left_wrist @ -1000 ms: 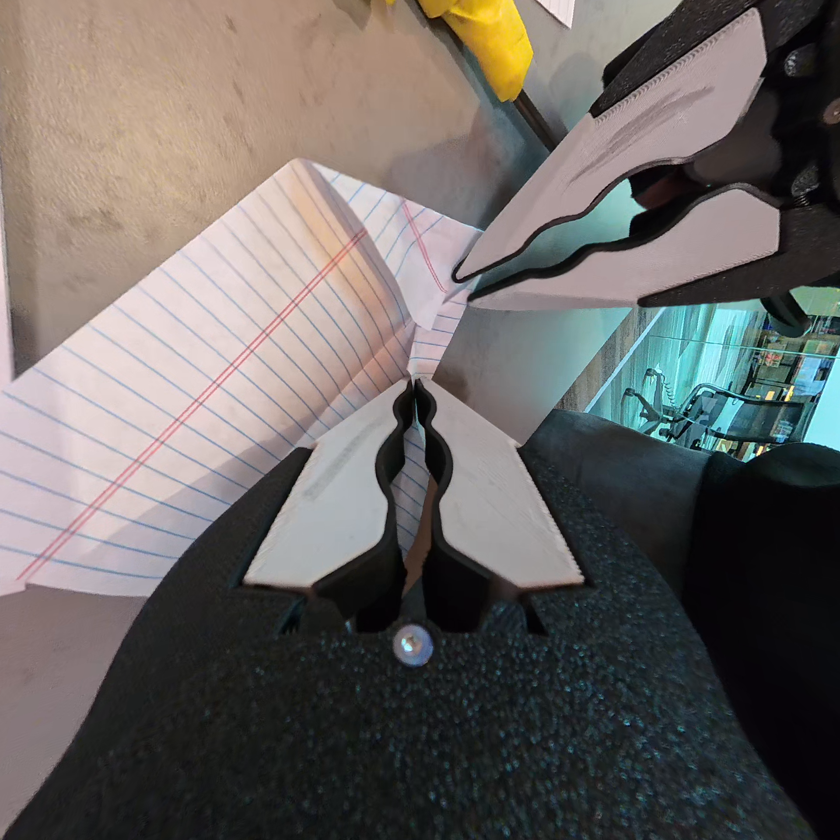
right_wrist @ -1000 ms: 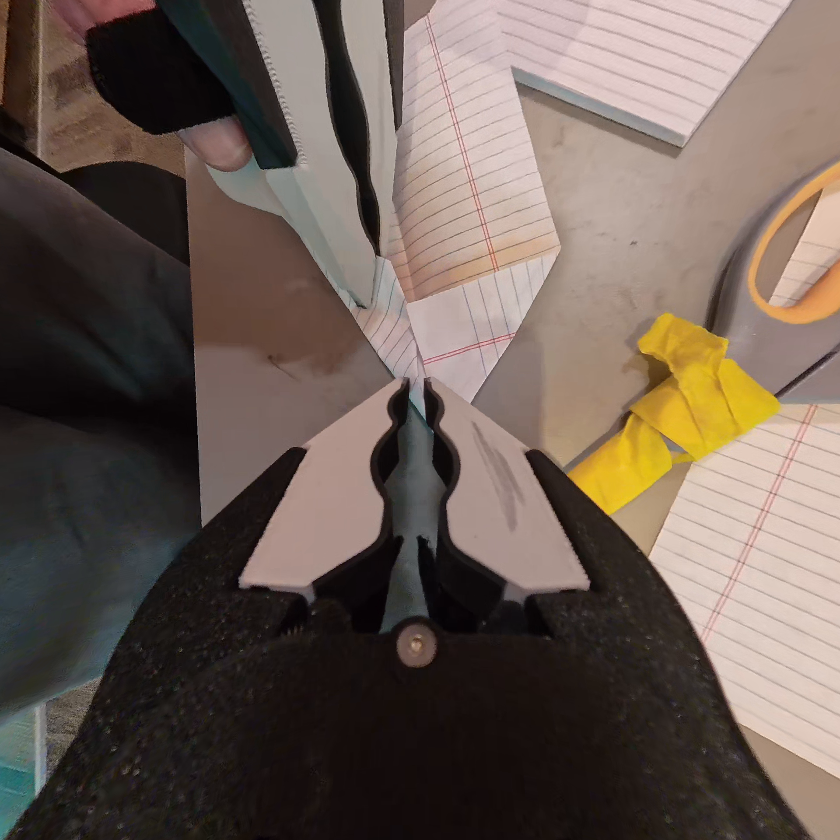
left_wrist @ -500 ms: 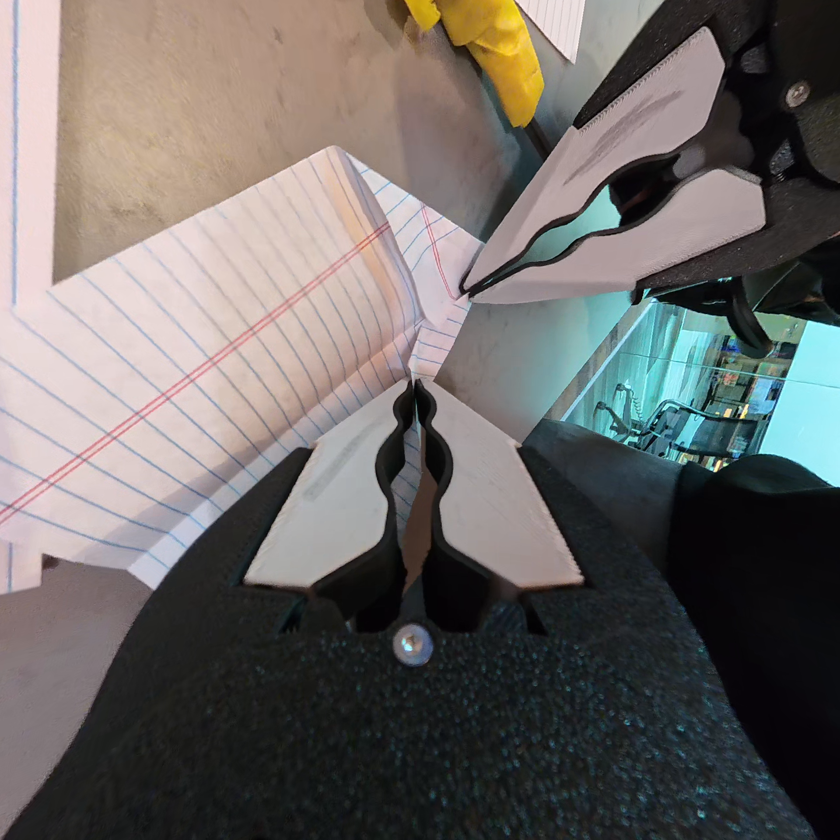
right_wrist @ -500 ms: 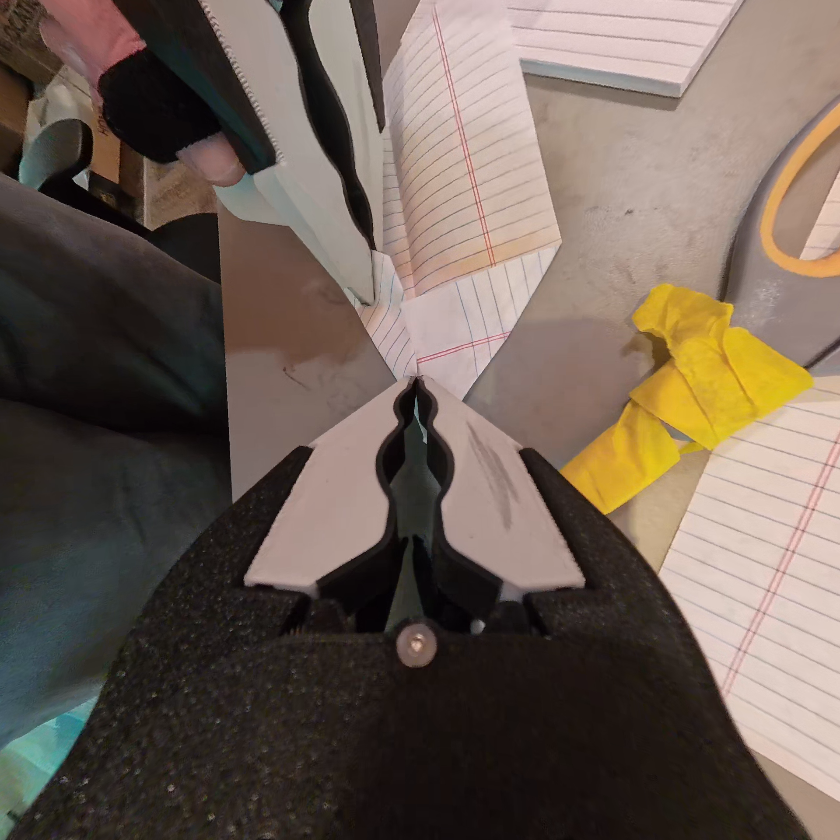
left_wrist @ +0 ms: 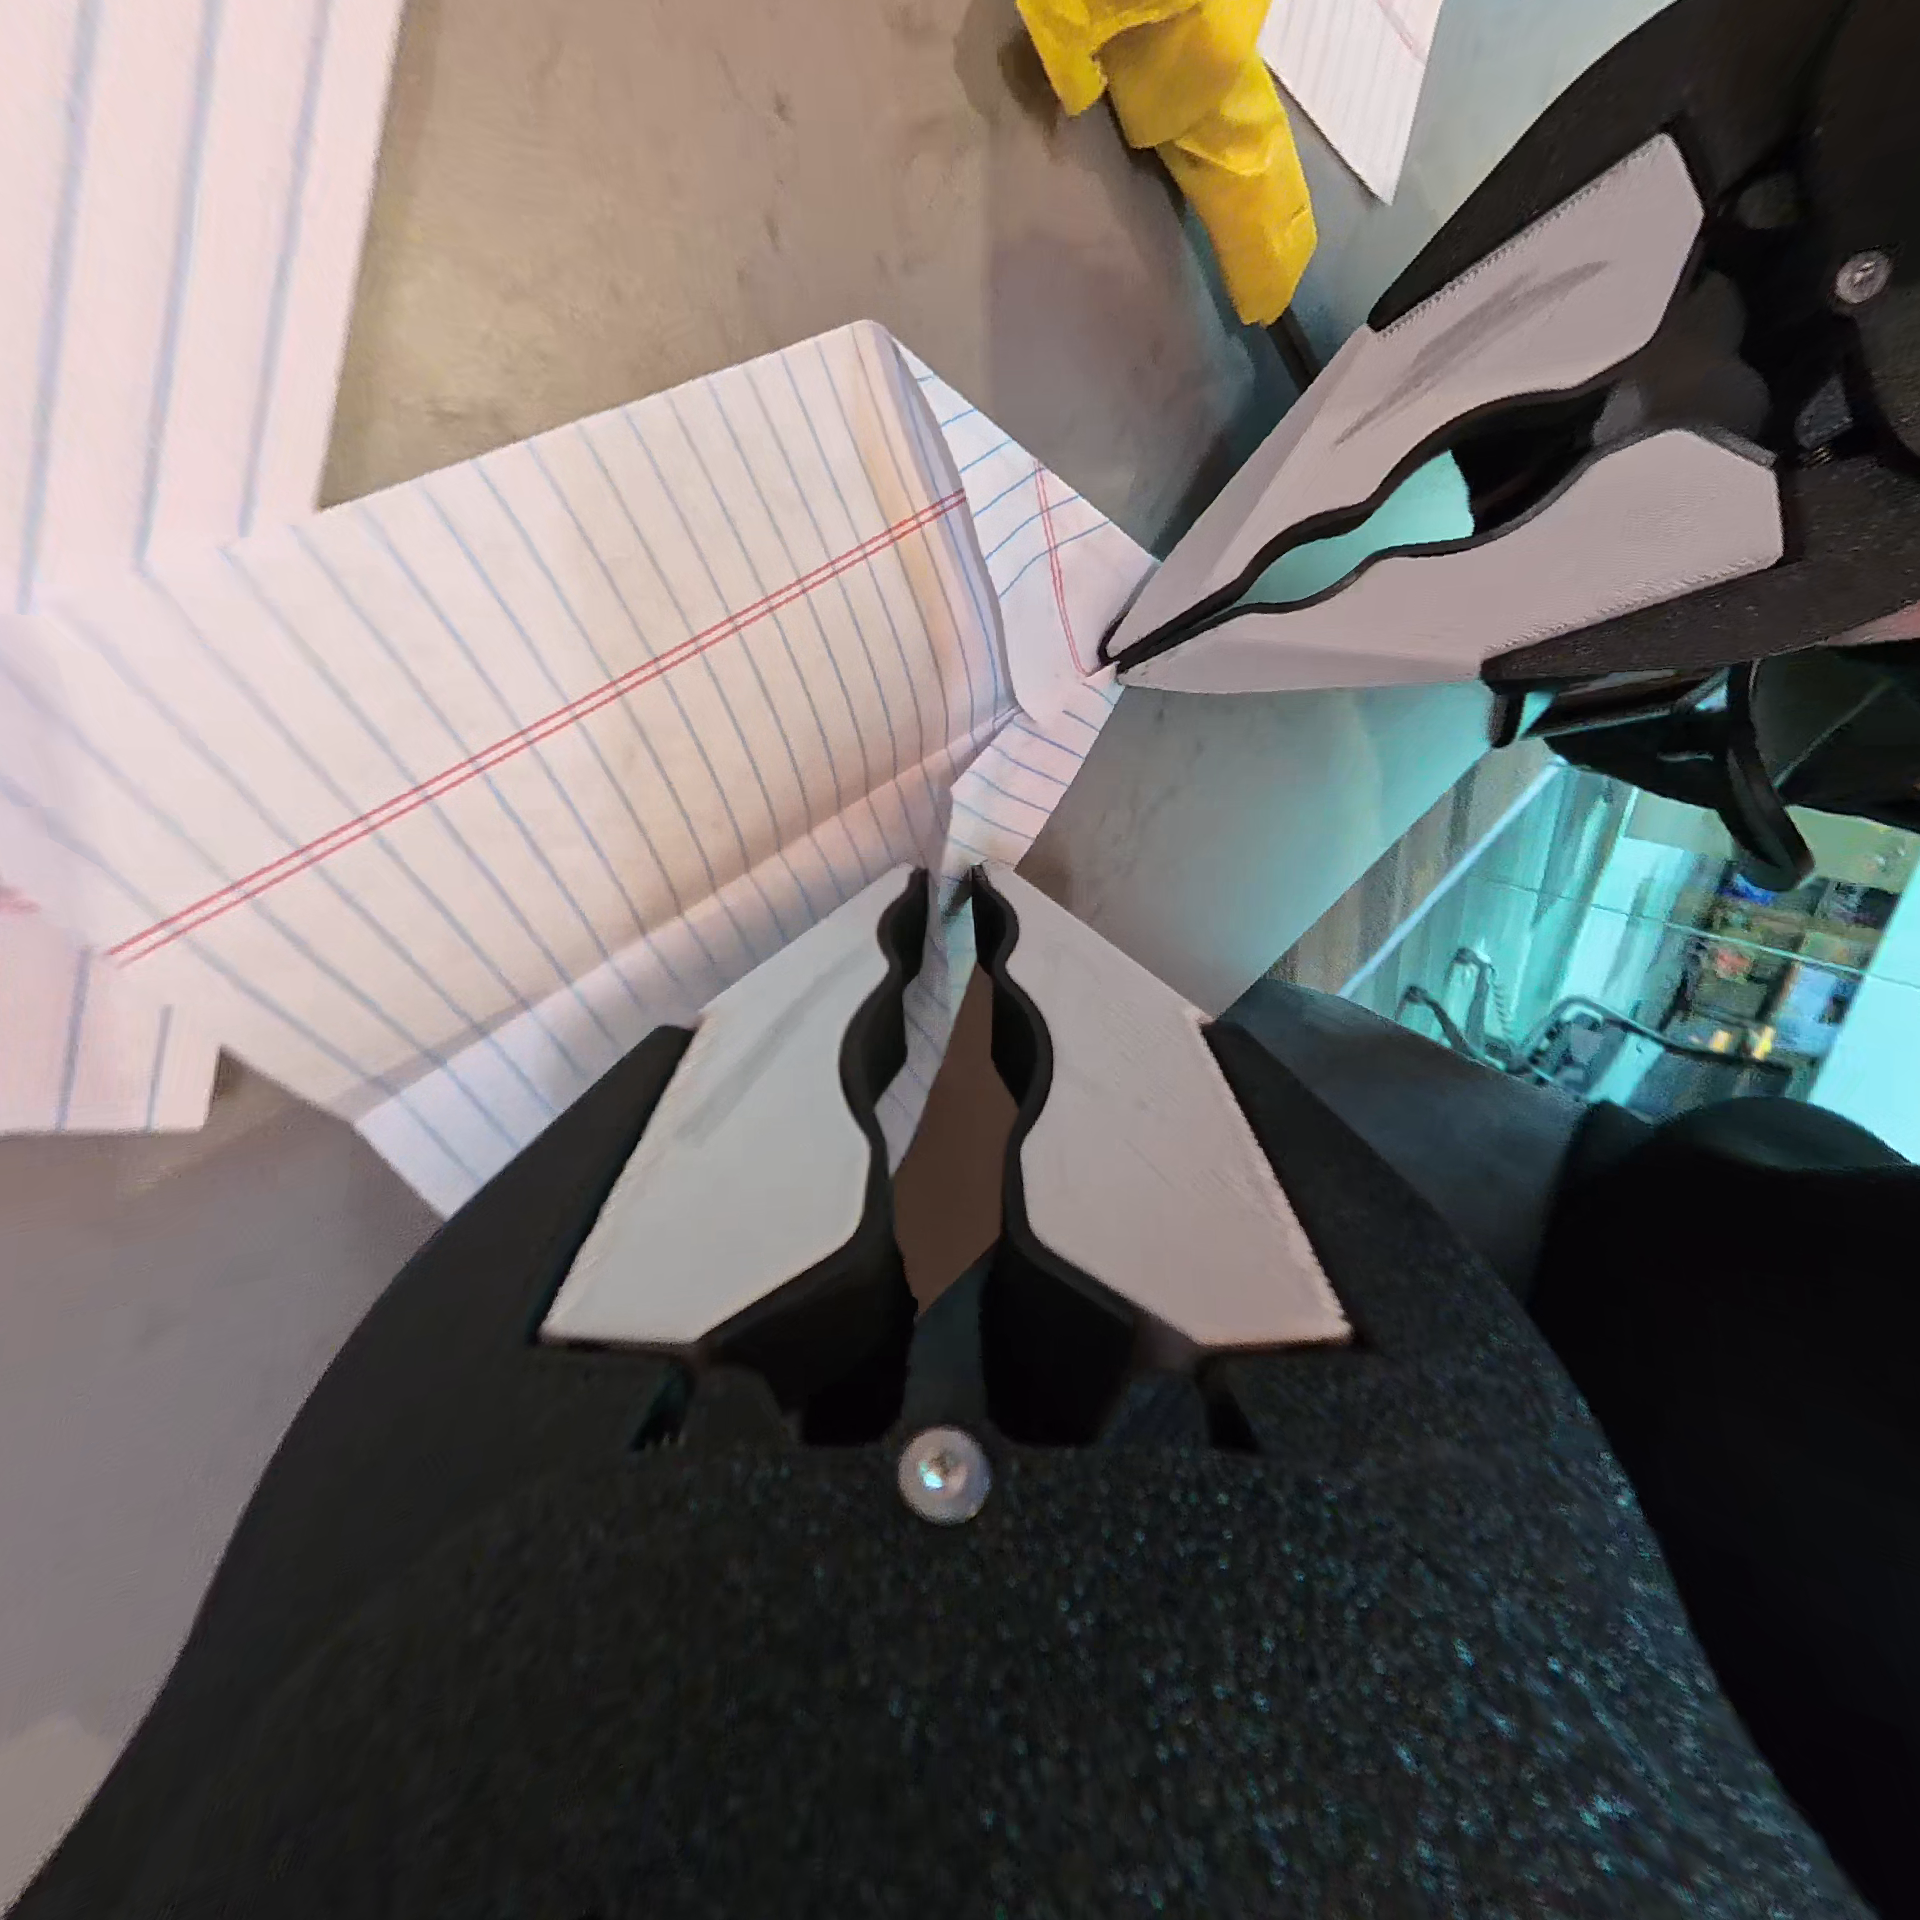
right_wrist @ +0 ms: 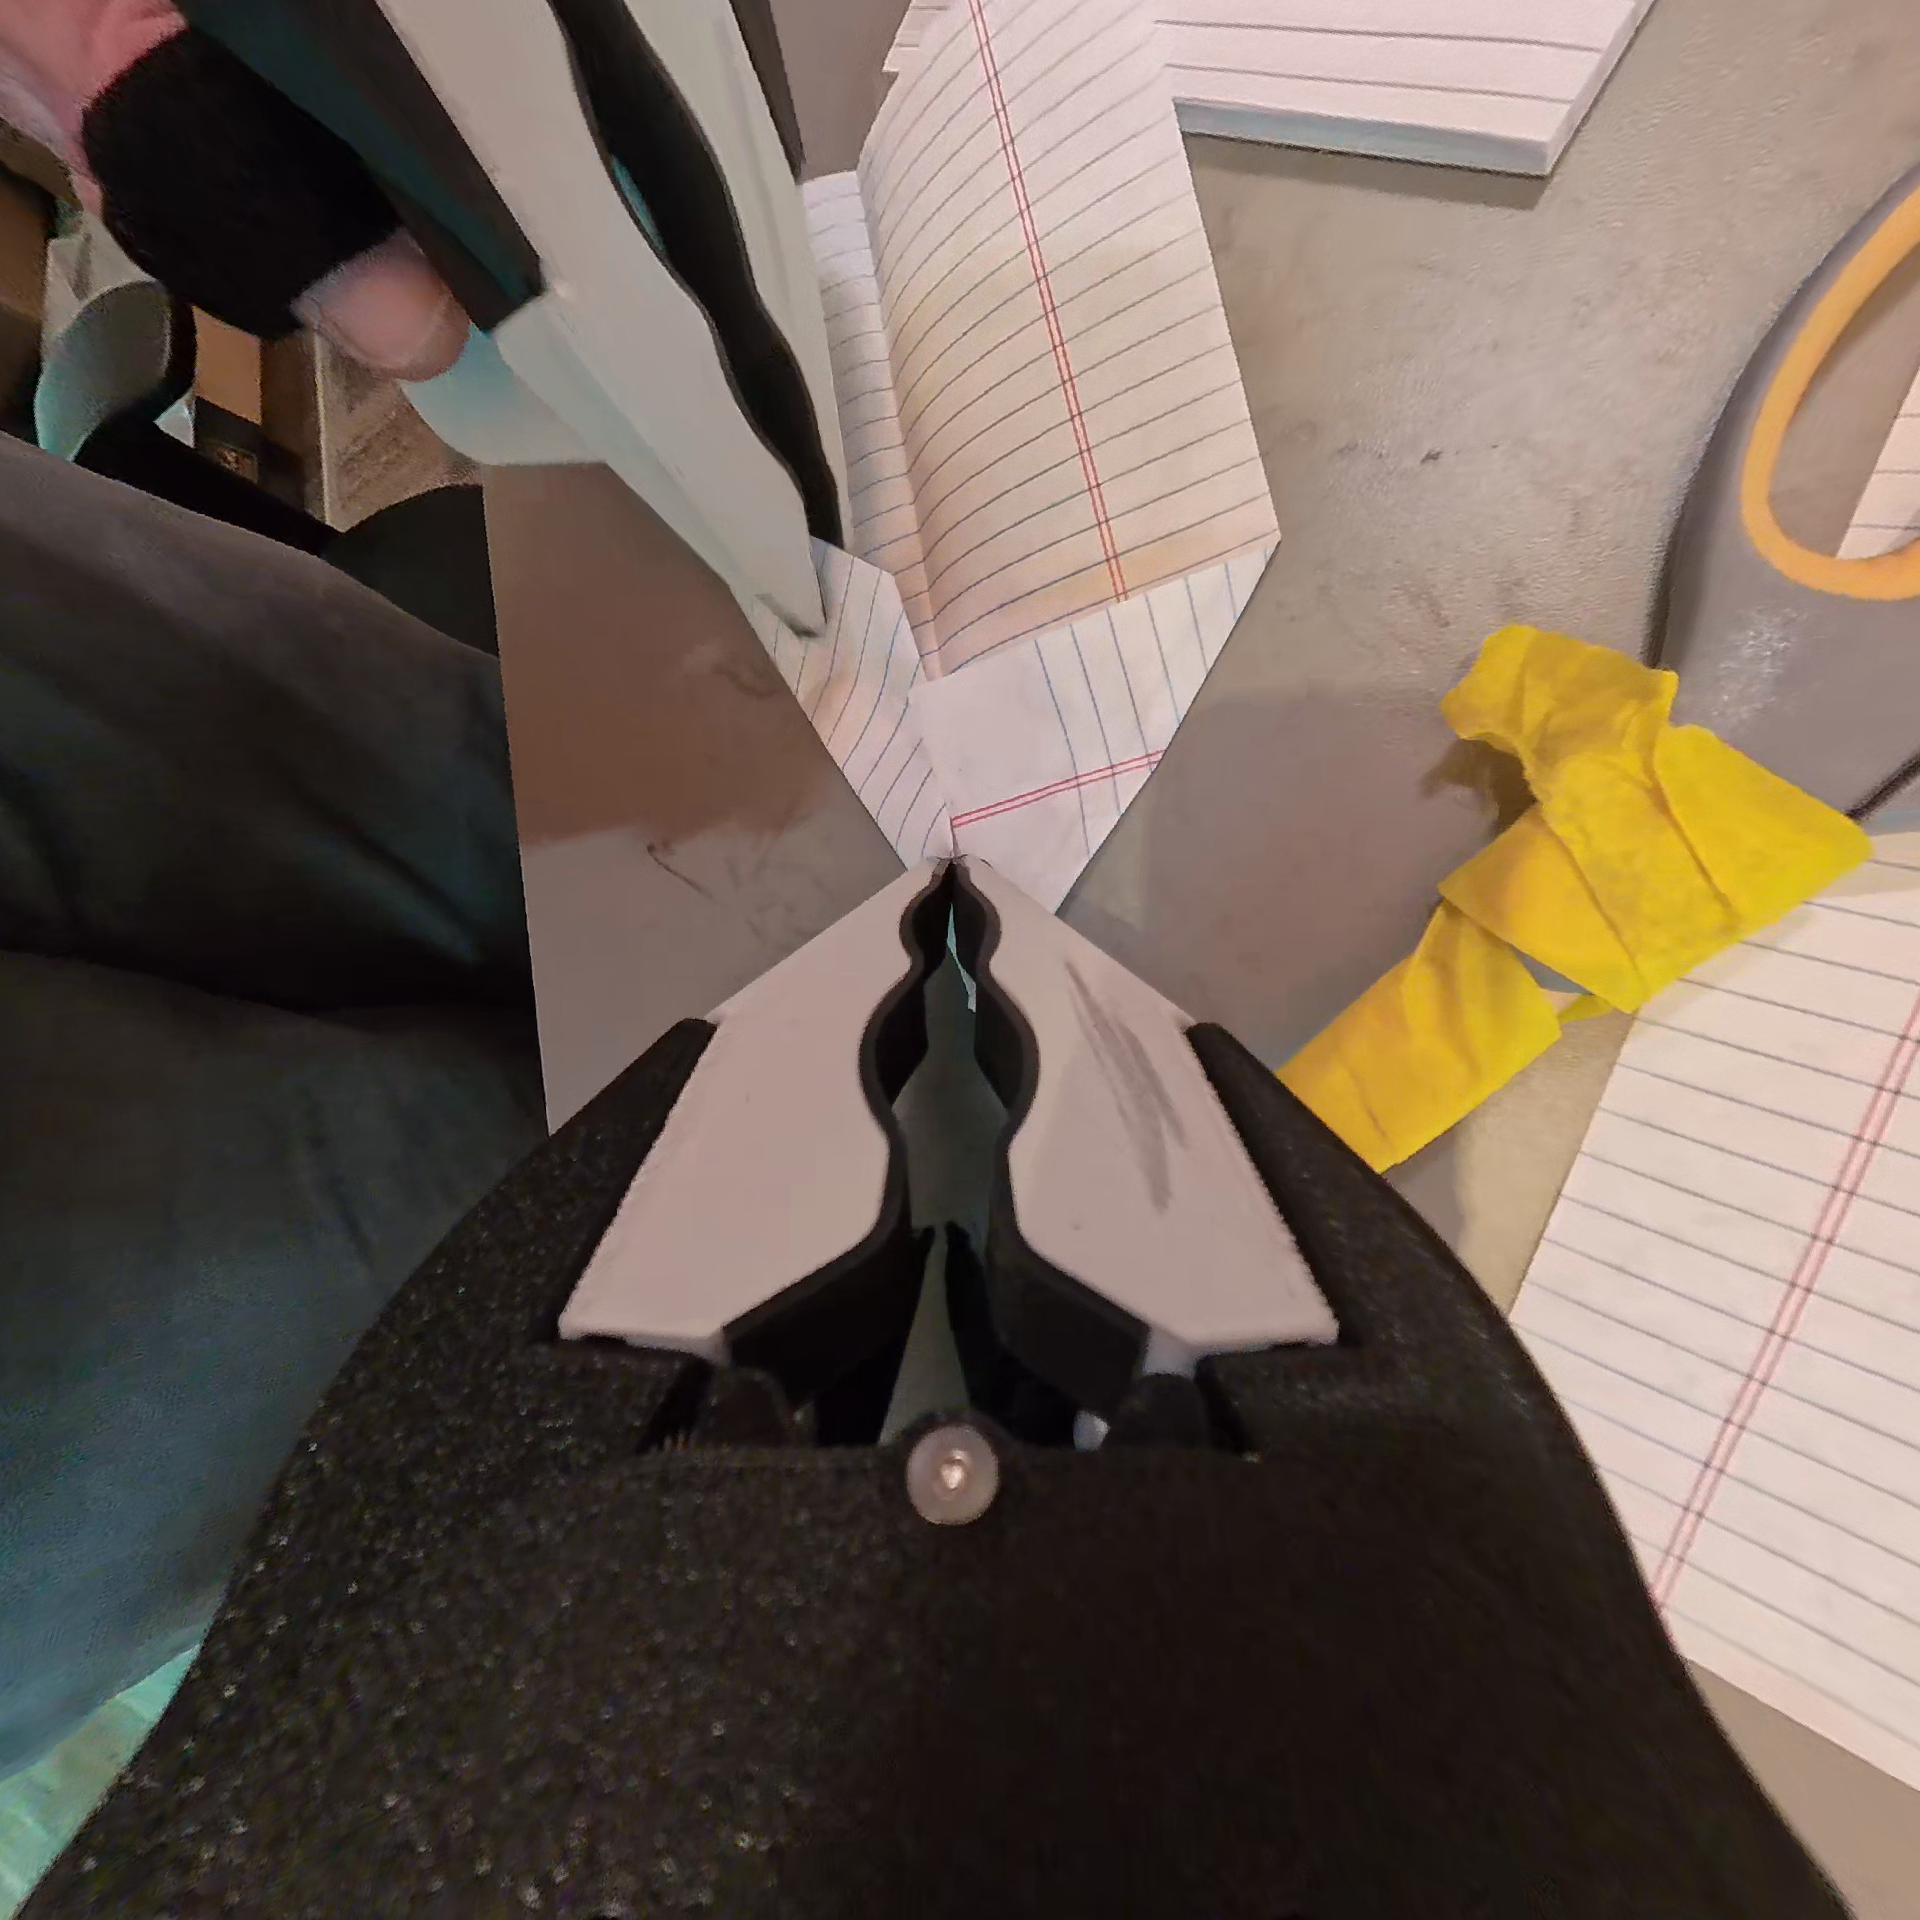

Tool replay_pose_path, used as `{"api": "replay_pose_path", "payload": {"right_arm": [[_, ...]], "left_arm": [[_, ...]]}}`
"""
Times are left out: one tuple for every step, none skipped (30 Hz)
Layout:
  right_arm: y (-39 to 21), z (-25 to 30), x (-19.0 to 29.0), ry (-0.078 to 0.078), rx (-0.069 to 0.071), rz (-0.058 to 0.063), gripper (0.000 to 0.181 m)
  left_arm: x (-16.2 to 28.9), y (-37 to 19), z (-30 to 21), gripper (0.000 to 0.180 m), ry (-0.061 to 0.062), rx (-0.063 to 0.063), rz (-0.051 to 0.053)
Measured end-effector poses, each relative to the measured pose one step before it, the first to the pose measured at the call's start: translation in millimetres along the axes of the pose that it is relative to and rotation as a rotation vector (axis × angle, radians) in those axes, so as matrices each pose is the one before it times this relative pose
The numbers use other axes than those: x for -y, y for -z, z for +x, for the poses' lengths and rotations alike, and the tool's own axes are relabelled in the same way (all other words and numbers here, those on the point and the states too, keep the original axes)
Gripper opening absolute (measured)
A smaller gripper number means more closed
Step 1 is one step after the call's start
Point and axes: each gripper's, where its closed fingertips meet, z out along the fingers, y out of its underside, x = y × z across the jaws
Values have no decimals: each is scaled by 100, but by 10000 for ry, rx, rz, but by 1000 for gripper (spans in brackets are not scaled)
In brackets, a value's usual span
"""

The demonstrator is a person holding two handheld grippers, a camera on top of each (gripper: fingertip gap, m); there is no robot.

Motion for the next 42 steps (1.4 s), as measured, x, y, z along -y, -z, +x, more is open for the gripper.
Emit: {"api": "replay_pose_path", "payload": {"right_arm": [[3, 4, 0, -16, -3, -13, 0], [-3, 1, 9, -39, 13, 4, 0], [0, -3, 0, -5, 0, 0, 0], [2, 5, -7, 32, -19, -8, 0], [-4, 1, 6, -2, -1, -2, 0], [-1, 9, 9, -33, 24, 17, 0], [7, -8, 0, -33, 33, 29, 0], [-2, -2, -3, -12, 27, 28, 0], [8, -1, 4, -21, 26, 16, 0], [-1, 2, 7, -41, 26, 3, 0], [-4, 4, -3, -1, 7, -5, 0], [6, 2, 5, 2, -2, -12, 0], [-1, 0, -1, -6, -1, -13, 0], [8, -4, 1, -4, -2, -9, 0], [-3, 11, 3, -2, -7, -10, 0], [8, -8, -2, -3, -13, -19, 0], [1, 2, -1, 8, -20, -23, 0], [-8, -1, 4, 10, -22, -24, 0], [-8, -2, 6, 20, -17, -23, 0], [0, -1, 12, 16, -8, -14, 0], [6, 5, 0, -19, 10, -6, 0], [8, 0, -3, -19, 12, -2, 0], [-2, -1, 7, -5, 14, 6, 0], [-1, 7, 15, -23, 23, 0, 0], [11, -5, 20, -42, 26, -8, 0], [20, -8, 15, -65, 22, -12, 0], [47, -32, 67, -187, 45, -25, 0], [139, -92, 161, -224, 75, -4, 0], [302, -69, 312, -101, 20, 103, 2], [456, 157, 316, -12, -196, 104, 10], [507, 27, 318, 82, -145, 124, 11], [507, -95, 330, 105, -97, 180, 10], [408, -225, 262, 112, -44, 181, 5], [215, -293, 74, 94, -21, 103, 1], [17, -419, -46, 102, 26, 81, 0], [-149, -535, 22, 171, 50, 175, 0], [-340, -489, -24, 155, 10, 161, 0], [-489, -353, -198, 85, -32, 34, 0], [-548, -70, -280, 60, -165, -8, 0], [-535, -54, -220, -42, -88, 56, 0], [-516, -13, -281, -189, -22, 10, 0], [-422, 269, -303, -187, -166, -27, 0]], "left_arm": [[60, 358, -184, 10, 8, 224, 166], [201, 512, -325, 11, -129, 432, 247], [336, 616, -74, 11, -442, 442, 288], [342, 603, 110, 11, -549, 462, 255], [409, 542, 334, 11, -704, 449, 244], [536, 476, 562, 9, -970, 457, 268], [400, 206, 957, 7, -966, 226, 115], [264, -91, 1128, 6, -747, 62, 19], [212, -325, 1102, 4, -611, 11, -20], [136, -512, 966, 1, -635, 26, -67], [2, -648, 452, 0, -525, 221, -145], [-137, -721, 34, 0, -328, 325, -184], [-380, -784, -178, 0, -23, 275, -266], [-380, -701, -123, 0, 181, 88, -176], [-390, -556, -339, 0, 238, 150, -143], [-308, -379, -429, 0, 224, 186, -77], [-110, -181, -360, 0, 90, 136, 9], [-186, -143, -114, 0, 83, -29, -68], [-212, -152, 74, 0, 261, -182, -76], [14, -64, -65, 0, 289, -129, 86], [-15, -66, -88, 0, 240, -98, 39], [51, 10, -30, 0, 249, -122, 49], [-14, 5, 31, 0, 195, -116, 14], [-19, 1, 0, 0, 30, -49, 23], [-4, 3, 6, 0, -27, -36, 24], [6, -8, -3, 0, 94, -77, 20], [6, 12, 8, 0, 215, -132, 13], [5, 7, 9, 0, 188, -137, 1], [1, -5, -4, 0, 99, -94, -10], [-8, 5, 4, 0, 11, -45, -26], [-6, -6, -1, 0, -16, -24, -39], [2, -1, 4, 0, -6, -18, -29], [1, 9, -6, 0, 8, -14, -1], [-8, -5, 0, 0, 36, -23, 15], [4, -1, 7, 0, 51, -34, 4], [-1, 7, -1, 0, 11, -24, -21], [-4, -7, -3, 0, -33, -5, -31], [2, 6, -4, 0, -32, 4, -19], [-7, -7, -1, 0, -9, -6, -3], [3, -2, 2, 0, 17, -17, 2], [-3, 12, -5, 0, 15, -10, -4], [-4, -8, 5, 0, -27, 9, -9]]}}
